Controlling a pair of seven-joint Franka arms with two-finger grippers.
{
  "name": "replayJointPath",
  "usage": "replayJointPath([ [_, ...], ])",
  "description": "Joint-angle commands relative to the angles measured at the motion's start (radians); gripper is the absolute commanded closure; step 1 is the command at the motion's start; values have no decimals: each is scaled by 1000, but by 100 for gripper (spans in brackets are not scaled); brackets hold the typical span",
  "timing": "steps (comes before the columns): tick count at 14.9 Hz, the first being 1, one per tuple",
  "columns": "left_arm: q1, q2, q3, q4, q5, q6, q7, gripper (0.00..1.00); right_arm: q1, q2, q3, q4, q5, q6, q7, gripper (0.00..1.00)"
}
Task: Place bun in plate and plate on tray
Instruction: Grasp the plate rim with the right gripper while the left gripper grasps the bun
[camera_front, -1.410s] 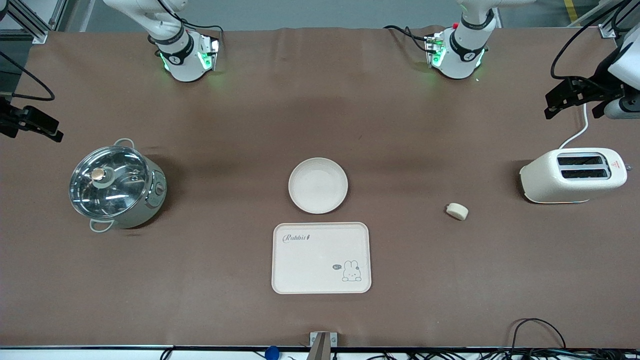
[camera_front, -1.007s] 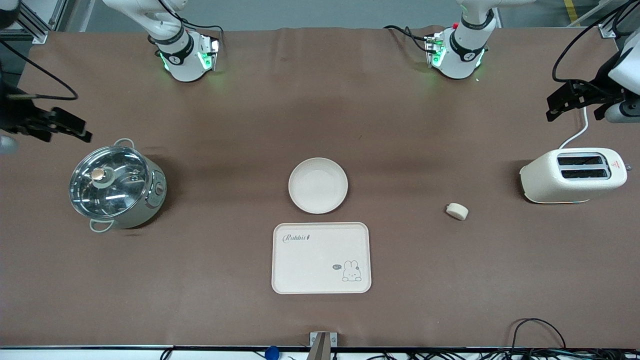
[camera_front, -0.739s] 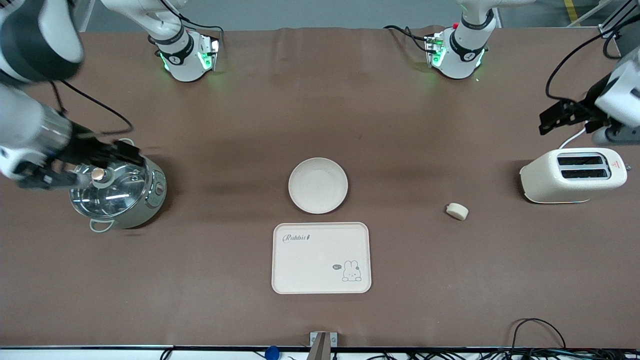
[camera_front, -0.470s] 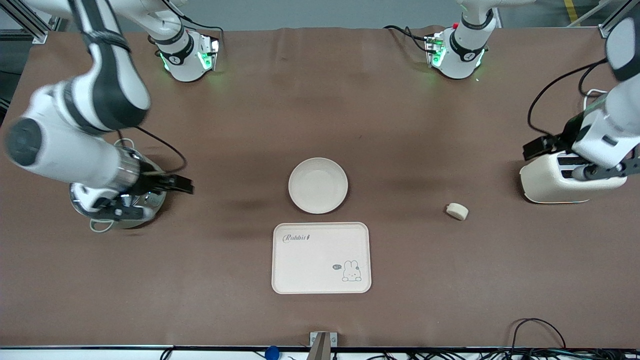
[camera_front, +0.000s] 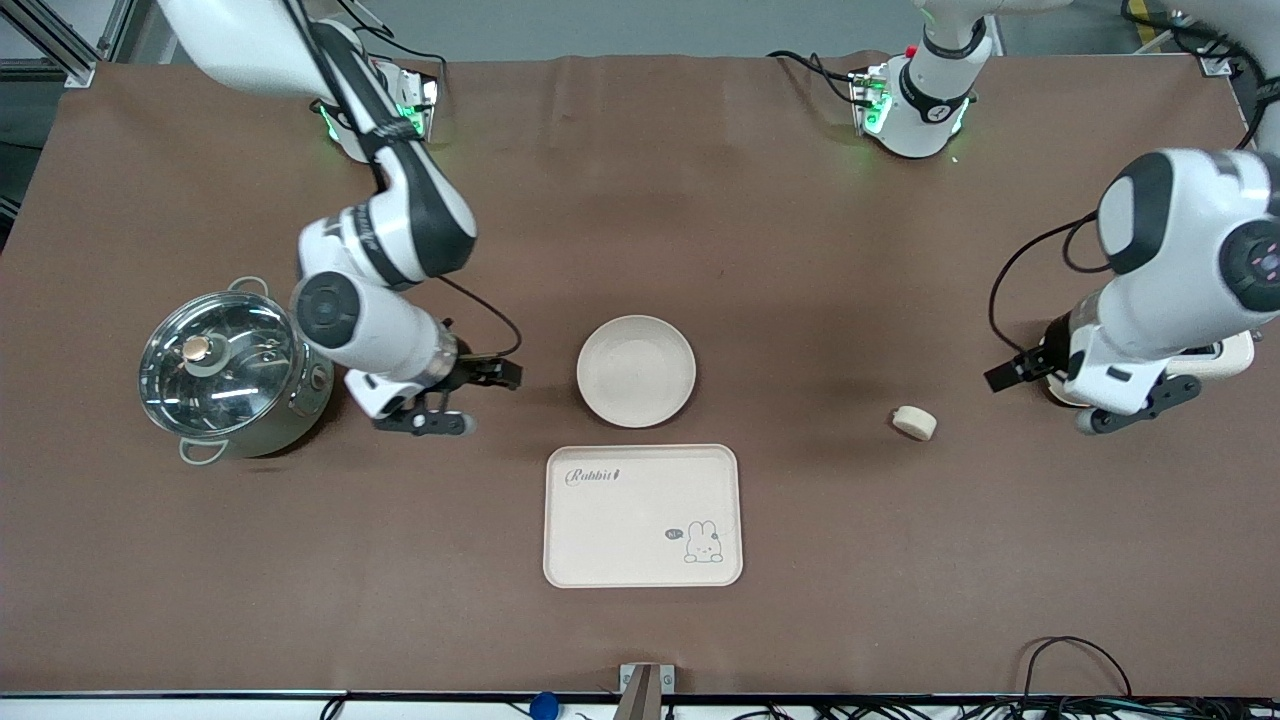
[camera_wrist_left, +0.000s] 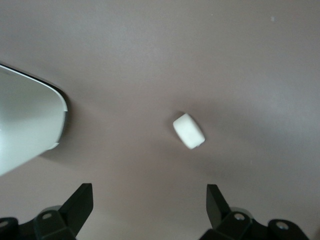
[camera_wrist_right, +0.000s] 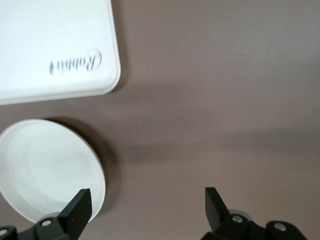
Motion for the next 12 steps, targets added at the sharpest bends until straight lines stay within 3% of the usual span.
replayJointPath([
  [1,-32,75,-2,7,-10,75,-141,0,76,-6,-10,-103,51,128,85,0],
  [5,-63,187,-2,7,-6,202,-290,0,139,80,-10,-104,54,245,152,0],
  [12,-46,331,1,1,4,275,-295,0,183,137,-10,-97,57,344,229,0],
])
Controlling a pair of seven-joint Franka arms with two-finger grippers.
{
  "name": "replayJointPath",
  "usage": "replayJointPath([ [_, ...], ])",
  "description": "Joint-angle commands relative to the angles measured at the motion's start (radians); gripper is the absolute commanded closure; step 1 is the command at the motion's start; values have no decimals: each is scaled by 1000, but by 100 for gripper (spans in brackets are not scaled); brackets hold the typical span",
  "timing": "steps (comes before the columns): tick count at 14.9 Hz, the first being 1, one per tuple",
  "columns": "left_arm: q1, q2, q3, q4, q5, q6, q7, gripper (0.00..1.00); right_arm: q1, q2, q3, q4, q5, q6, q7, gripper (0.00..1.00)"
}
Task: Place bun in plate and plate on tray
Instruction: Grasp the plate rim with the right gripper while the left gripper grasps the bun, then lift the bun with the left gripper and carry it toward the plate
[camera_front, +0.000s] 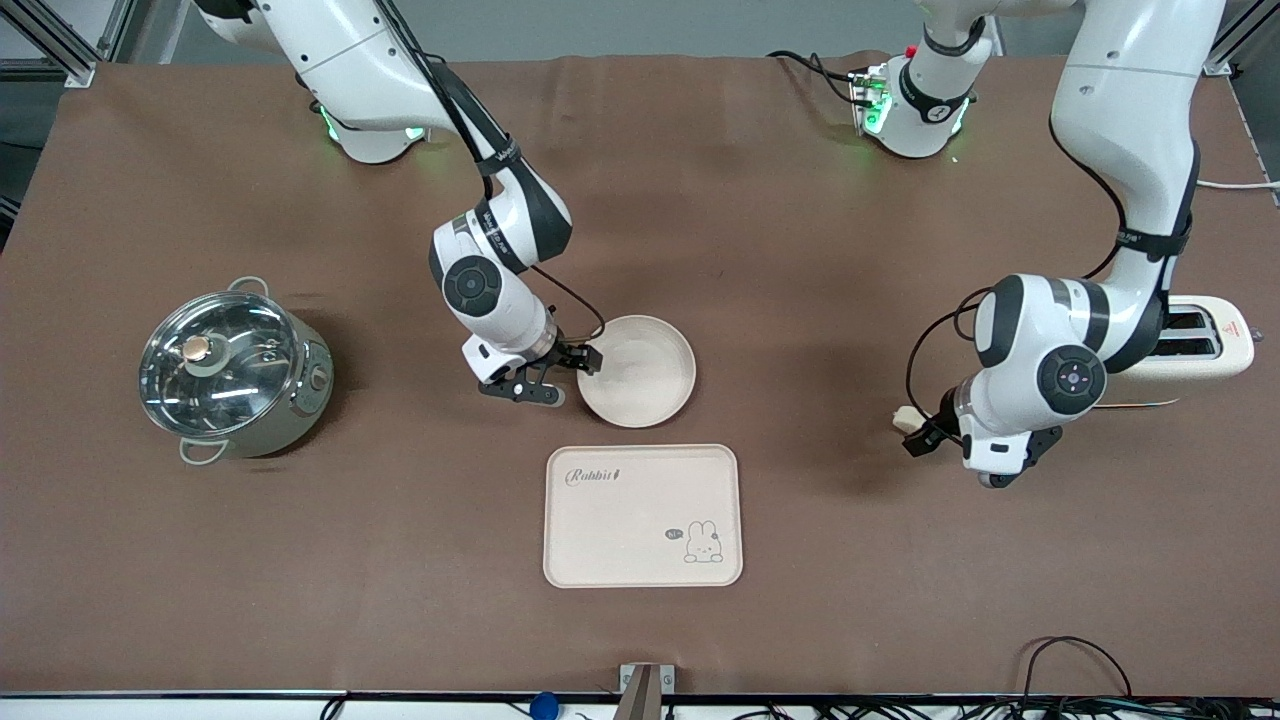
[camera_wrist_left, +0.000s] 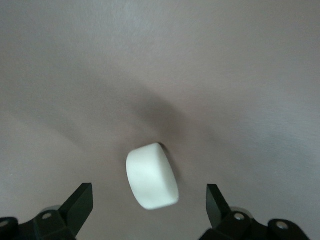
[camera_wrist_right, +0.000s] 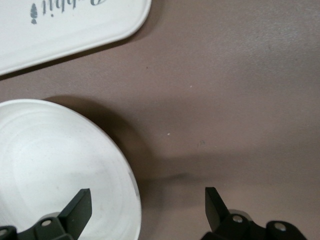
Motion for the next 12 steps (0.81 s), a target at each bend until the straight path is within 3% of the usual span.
replayJointPath([
  [1,6,39,-1,4,5,13,-9,0,19,13,-9,0,24,28,16,0],
  [3,9,59,-1,10,3,22,-10,12,16,13,-9,-2,24,25,16,0],
  [8,6,76,-4,37,-11,27,-71,55,15,13,-9,-2,24,21,22,0],
  [12,-35,64,-51,68,-11,18,-200,62,33,13,-9,-2,24,31,45,0],
])
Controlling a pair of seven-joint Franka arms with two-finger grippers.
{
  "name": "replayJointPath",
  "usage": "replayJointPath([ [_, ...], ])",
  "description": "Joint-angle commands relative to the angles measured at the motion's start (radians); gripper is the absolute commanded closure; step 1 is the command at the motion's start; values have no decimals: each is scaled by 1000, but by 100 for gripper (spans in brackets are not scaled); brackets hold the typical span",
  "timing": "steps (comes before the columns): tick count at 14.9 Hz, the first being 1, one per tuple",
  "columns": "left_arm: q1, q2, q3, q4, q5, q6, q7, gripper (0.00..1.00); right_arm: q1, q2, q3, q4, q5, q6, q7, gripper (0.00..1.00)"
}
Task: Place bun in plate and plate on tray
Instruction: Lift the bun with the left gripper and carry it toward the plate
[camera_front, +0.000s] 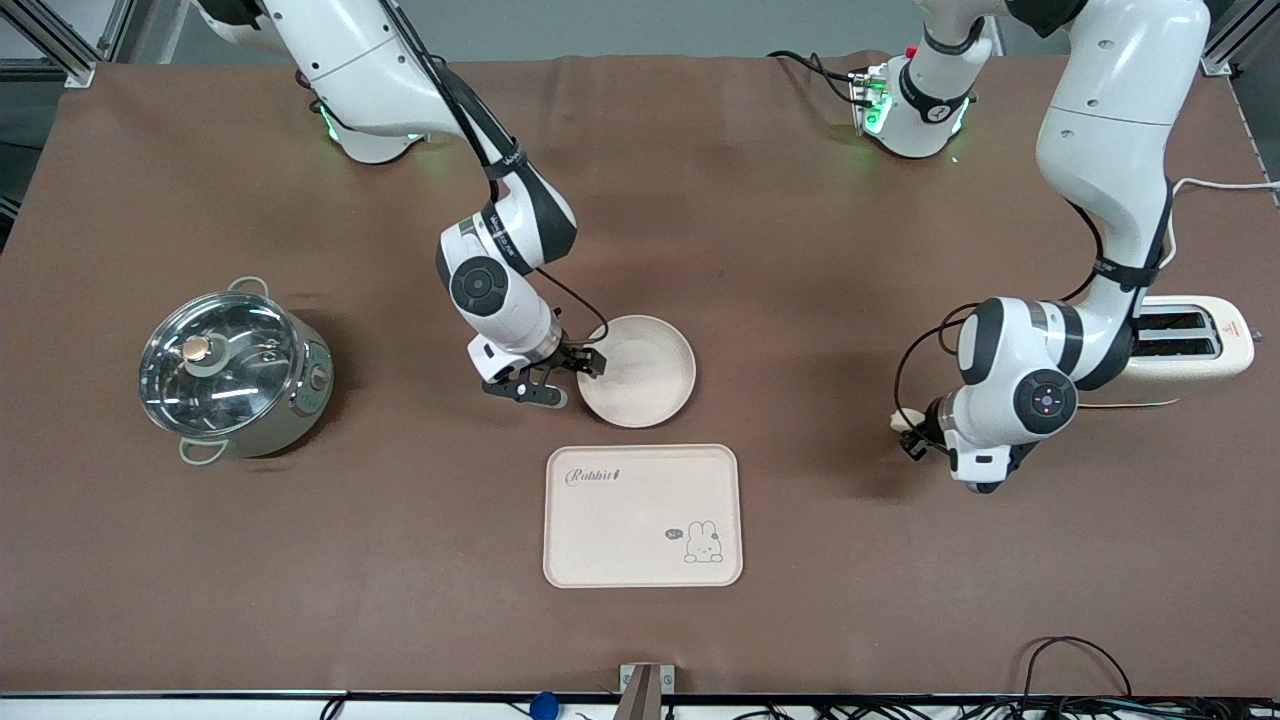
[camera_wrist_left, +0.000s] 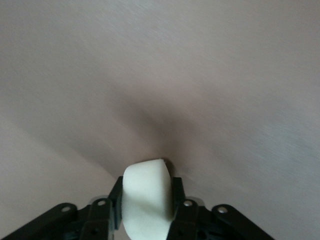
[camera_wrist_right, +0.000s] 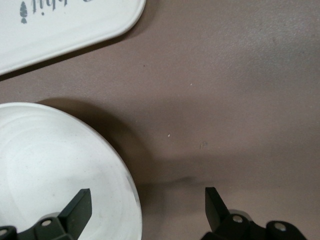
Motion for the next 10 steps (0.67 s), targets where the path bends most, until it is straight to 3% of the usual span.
replayJointPath([
  [1,-23,-14,-61,39,-11,-17,-115,62,23,-3,-5,-3,23,16,18,0],
  [7,-34,-8,-253,86,-9,-16,-333,62,57,-9,-7,-21,21,1,35,0],
  [10,-129,27,-274,141,-9,-8,-450,62,94,-23,-10,-27,20,1,95,0],
])
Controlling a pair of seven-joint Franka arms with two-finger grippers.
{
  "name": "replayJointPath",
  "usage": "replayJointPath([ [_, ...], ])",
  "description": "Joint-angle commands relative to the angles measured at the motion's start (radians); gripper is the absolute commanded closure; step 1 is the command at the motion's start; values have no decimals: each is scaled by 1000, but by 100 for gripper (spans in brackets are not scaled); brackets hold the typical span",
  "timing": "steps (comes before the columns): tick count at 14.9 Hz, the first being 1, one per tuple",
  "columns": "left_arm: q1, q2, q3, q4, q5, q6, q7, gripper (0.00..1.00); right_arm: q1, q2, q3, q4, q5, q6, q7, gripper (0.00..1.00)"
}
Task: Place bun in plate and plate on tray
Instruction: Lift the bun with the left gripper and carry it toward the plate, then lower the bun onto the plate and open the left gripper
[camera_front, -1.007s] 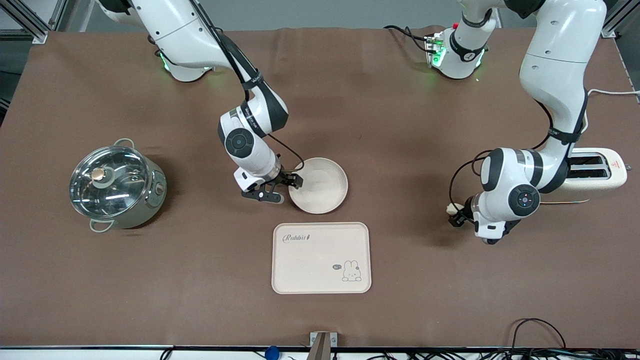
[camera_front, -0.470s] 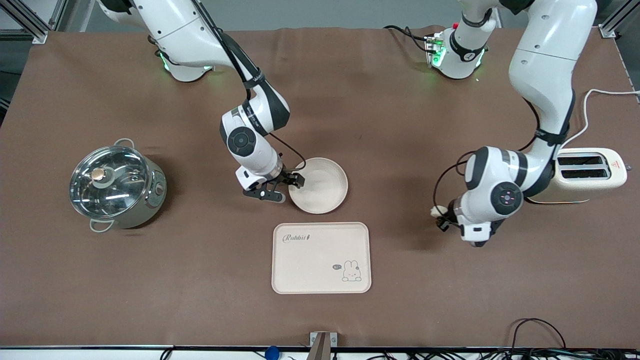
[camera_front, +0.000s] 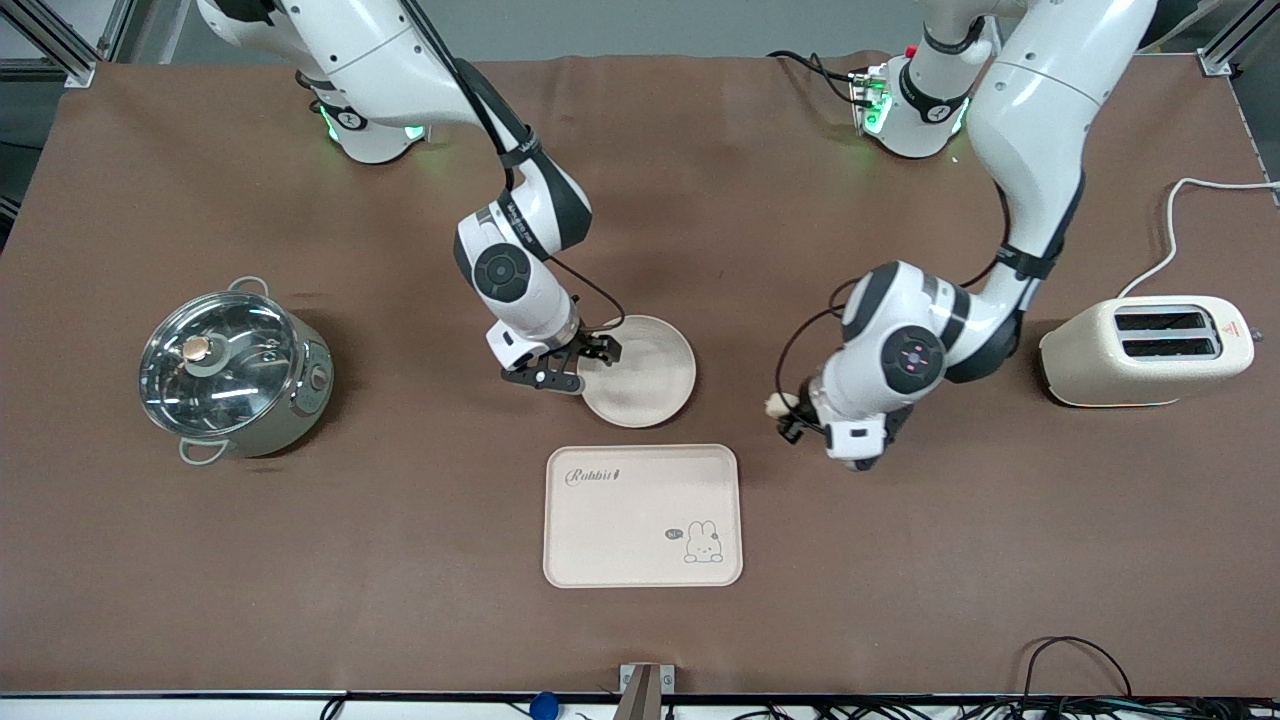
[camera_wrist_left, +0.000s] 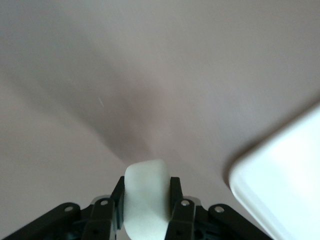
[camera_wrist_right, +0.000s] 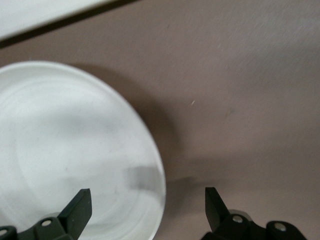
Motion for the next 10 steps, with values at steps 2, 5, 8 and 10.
replayJointPath([
  [2,-122,64,-2,98,-9,-4,-148,62,29,-58,-11,-28,20,-7,43,0],
  [5,-180,106,-2,103,-10,61,-187,62,25,-68,-15,-28,18,-28,106,0],
  [8,-229,141,-2,103,-10,115,-237,61,-15,-59,-15,-11,9,-29,108,0],
  [10,-251,158,0,103,-10,117,-242,61,-32,-53,-15,19,8,-28,102,0],
])
